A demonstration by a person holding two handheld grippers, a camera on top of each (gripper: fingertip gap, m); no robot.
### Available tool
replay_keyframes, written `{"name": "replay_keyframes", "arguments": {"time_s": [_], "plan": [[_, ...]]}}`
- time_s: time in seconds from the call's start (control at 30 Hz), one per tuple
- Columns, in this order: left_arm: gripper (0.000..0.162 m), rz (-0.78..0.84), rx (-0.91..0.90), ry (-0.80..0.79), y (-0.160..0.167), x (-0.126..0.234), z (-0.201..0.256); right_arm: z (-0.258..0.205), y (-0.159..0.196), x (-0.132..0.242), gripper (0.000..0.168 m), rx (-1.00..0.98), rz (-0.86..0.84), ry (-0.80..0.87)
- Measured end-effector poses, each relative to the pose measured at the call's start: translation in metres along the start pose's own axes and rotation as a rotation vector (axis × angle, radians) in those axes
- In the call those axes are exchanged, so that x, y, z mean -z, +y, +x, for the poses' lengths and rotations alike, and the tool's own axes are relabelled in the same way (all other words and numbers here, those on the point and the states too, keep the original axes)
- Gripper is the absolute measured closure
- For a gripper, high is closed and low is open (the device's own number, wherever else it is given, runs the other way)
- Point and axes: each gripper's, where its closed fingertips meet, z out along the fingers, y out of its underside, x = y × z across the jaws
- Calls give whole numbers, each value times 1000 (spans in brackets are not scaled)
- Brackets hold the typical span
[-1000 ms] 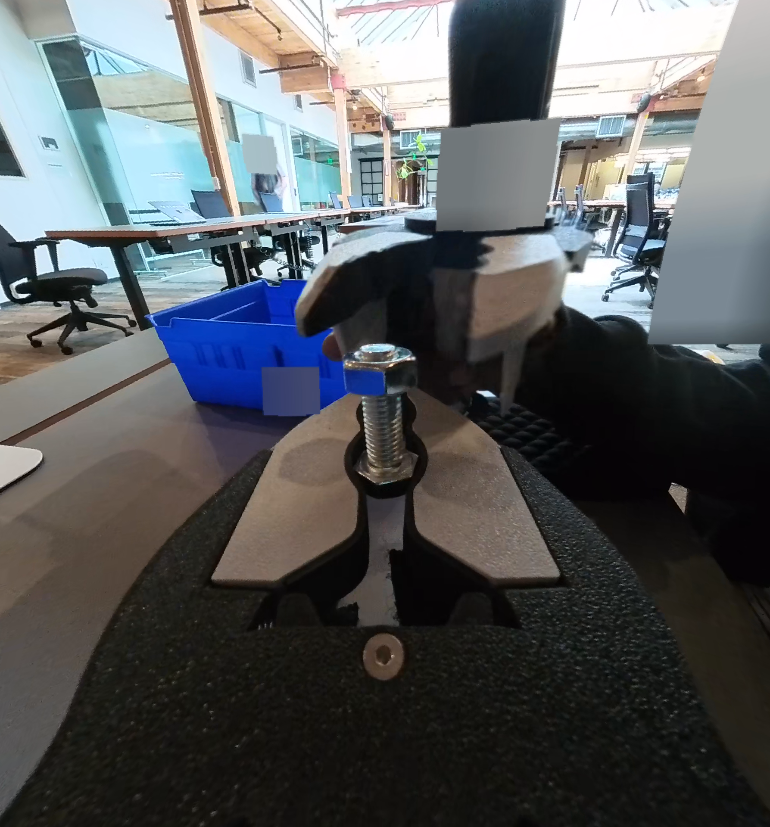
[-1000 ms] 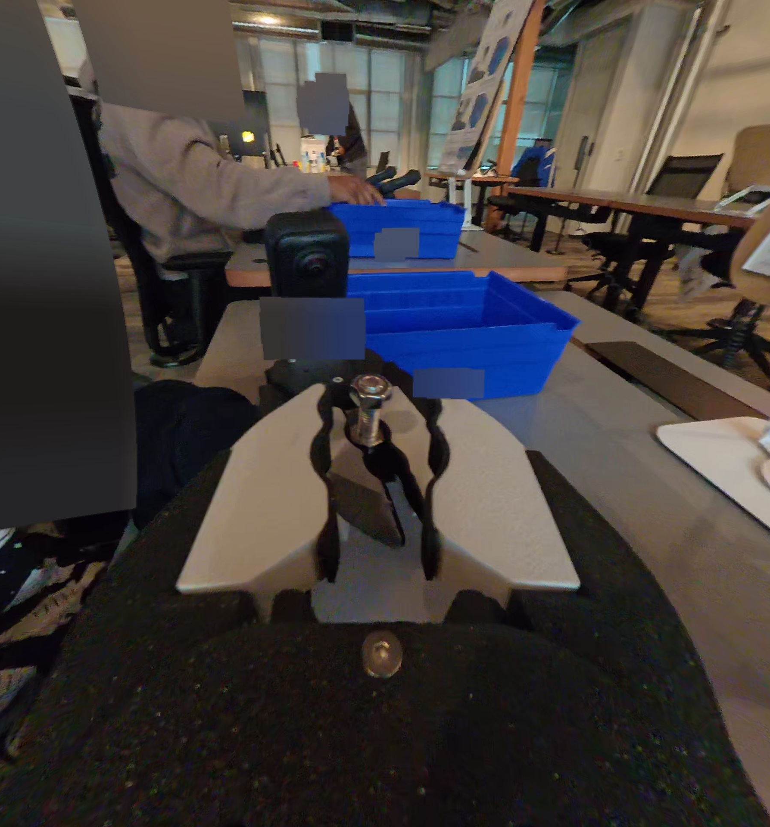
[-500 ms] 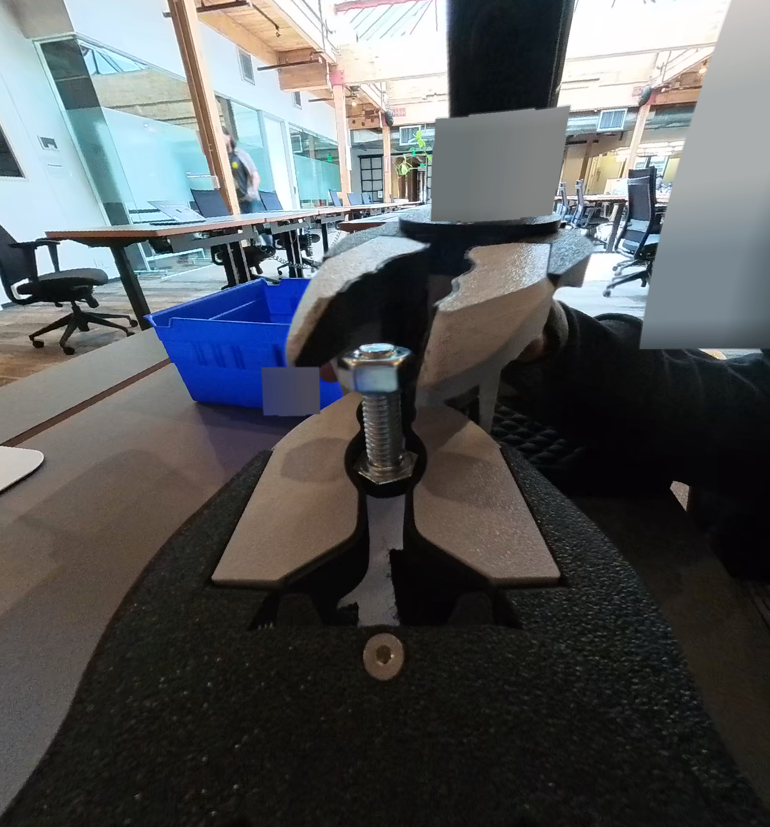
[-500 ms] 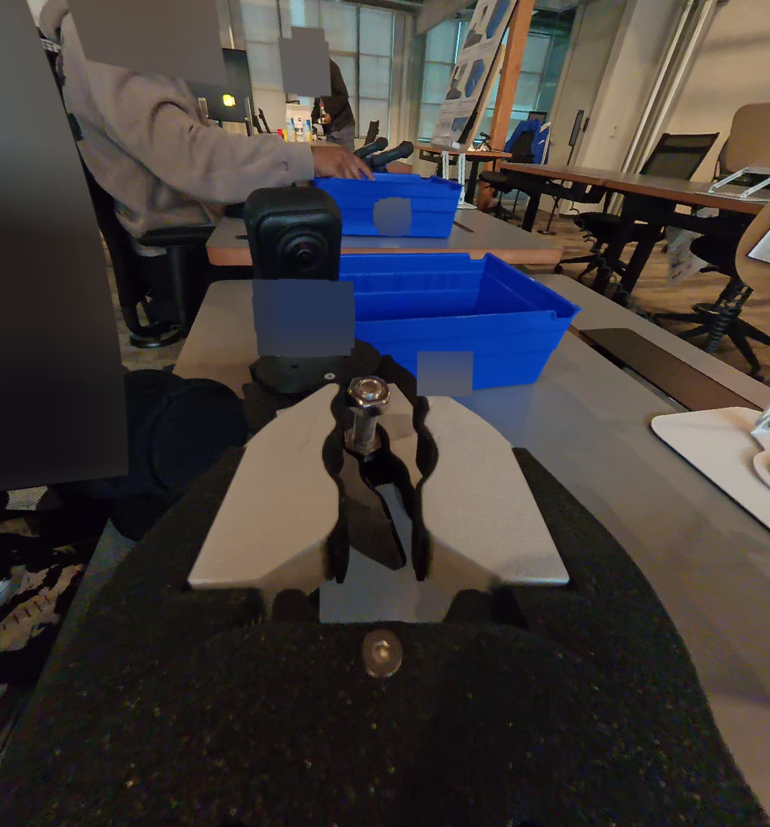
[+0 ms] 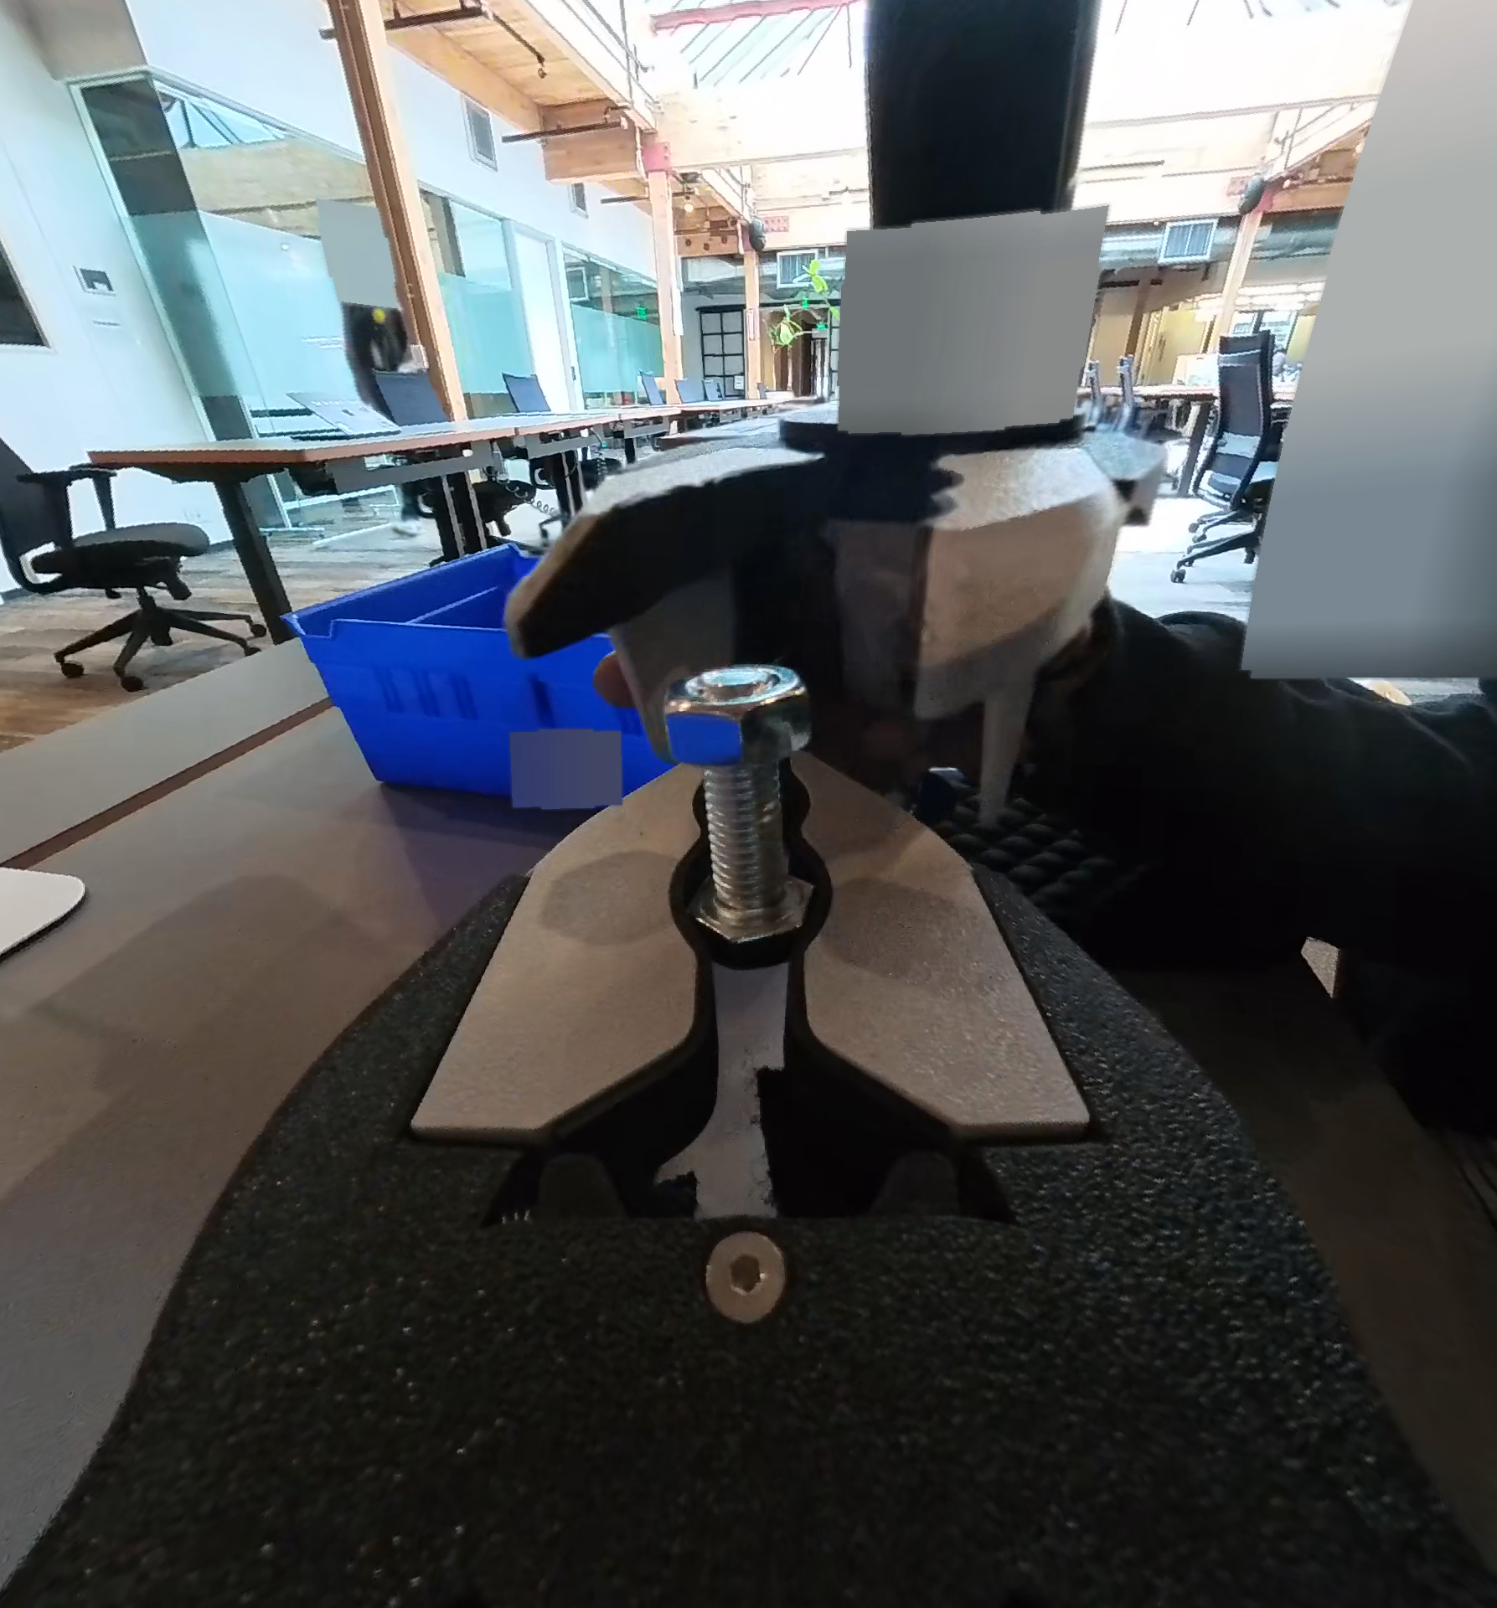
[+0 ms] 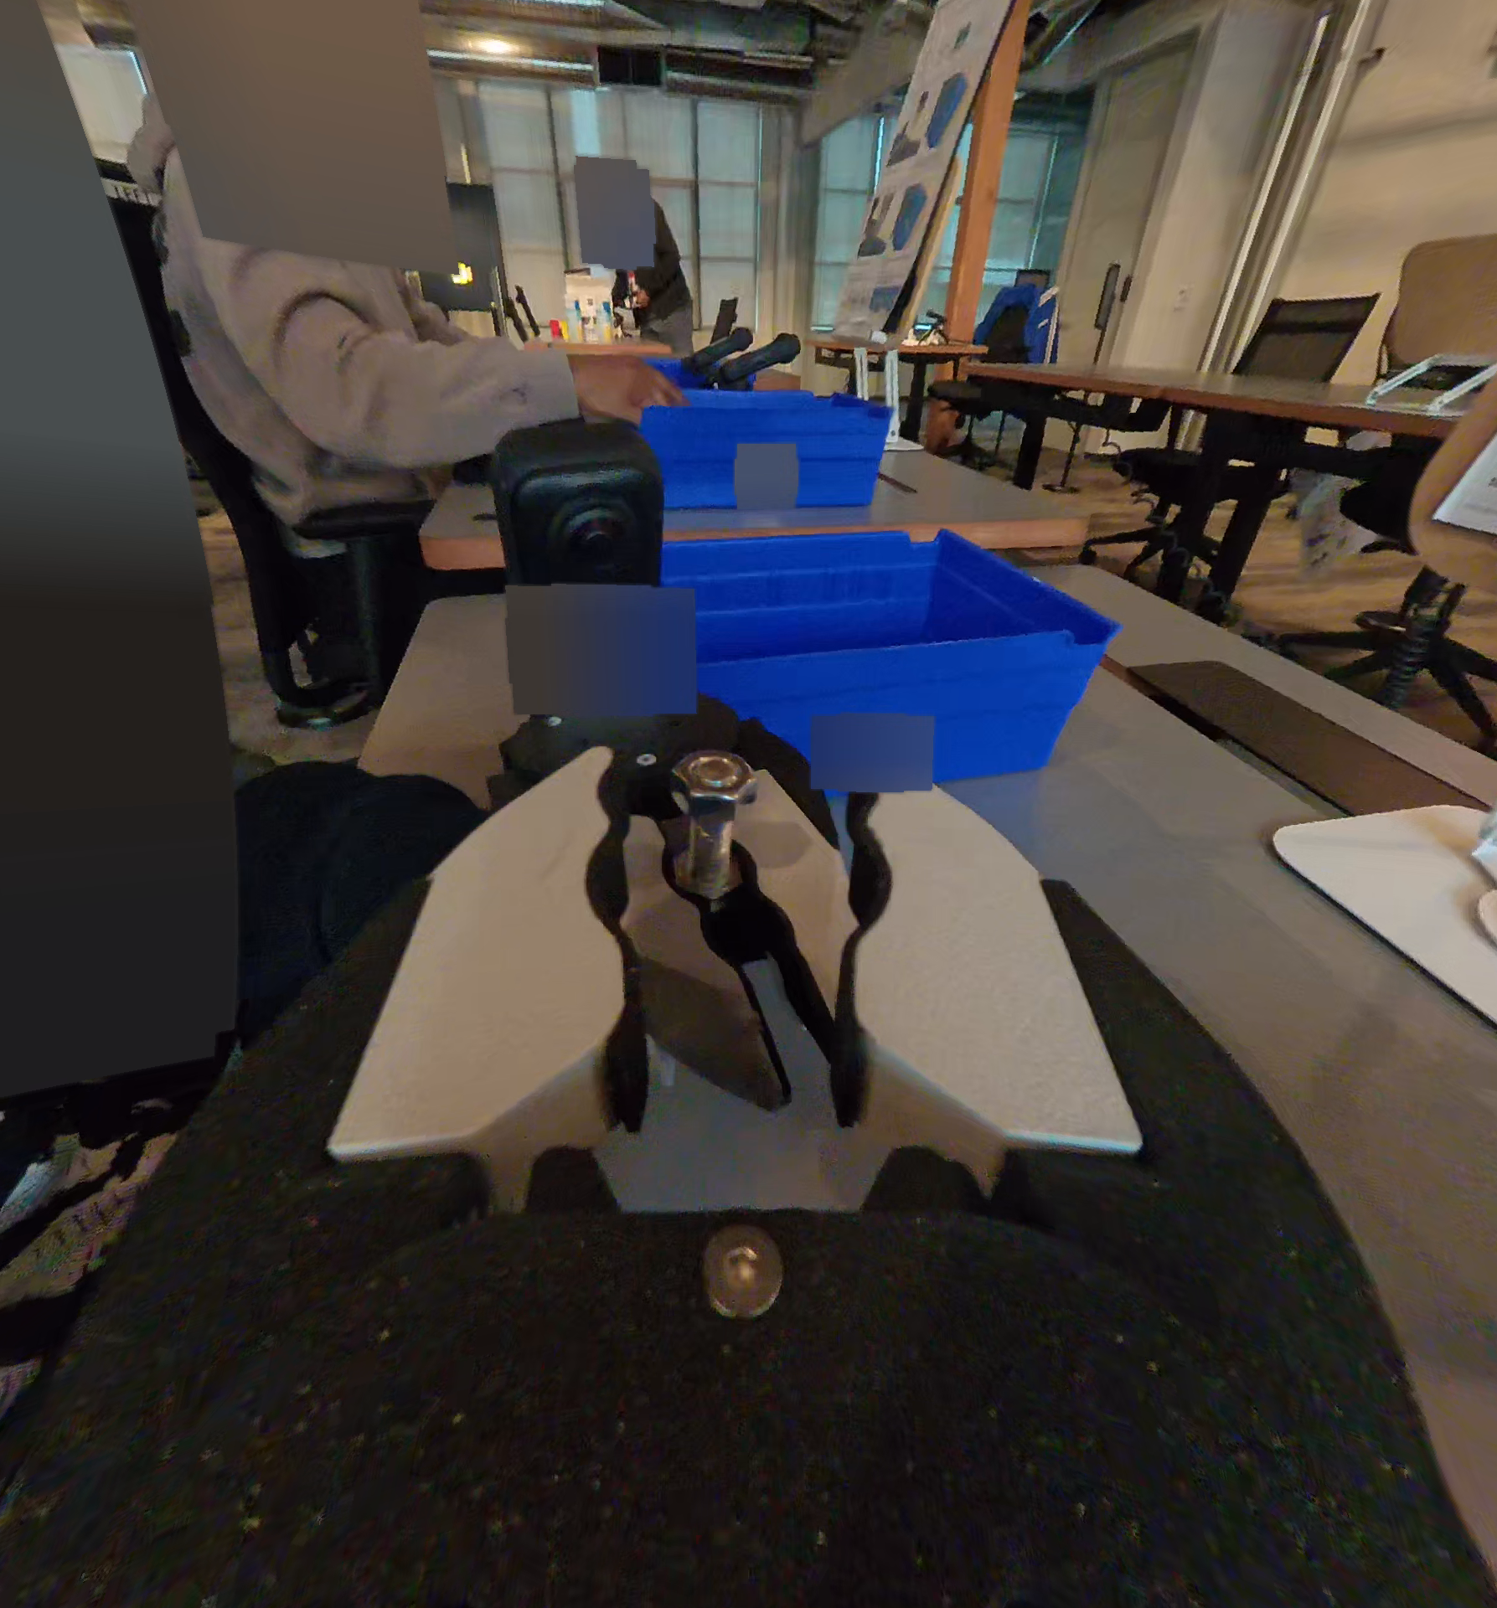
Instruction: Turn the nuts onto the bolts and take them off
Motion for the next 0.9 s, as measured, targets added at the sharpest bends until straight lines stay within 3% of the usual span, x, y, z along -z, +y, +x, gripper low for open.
{"name": "replay_keyframes", "arguments": {"time_s": [0.47,0.5,0.53,0.57,0.73,0.9], "plan": [[150,4,4,-4,-1,0,-1,2,6,2,141,21,-43,8],[150,6,4,-4,-1,1,-1,5,6,8,147,31,-42,19],[150,9,2,-3,-2,1,0,9,6,15,167,42,-35,40],[150,9,0,-2,-2,1,0,13,4,21,168,44,-15,59],[150,3,0,3,-1,0,1,13,-1,23,165,21,21,43],[150,3,2,0,0,0,0,-1,3,4,132,10,-14,-14]]}}
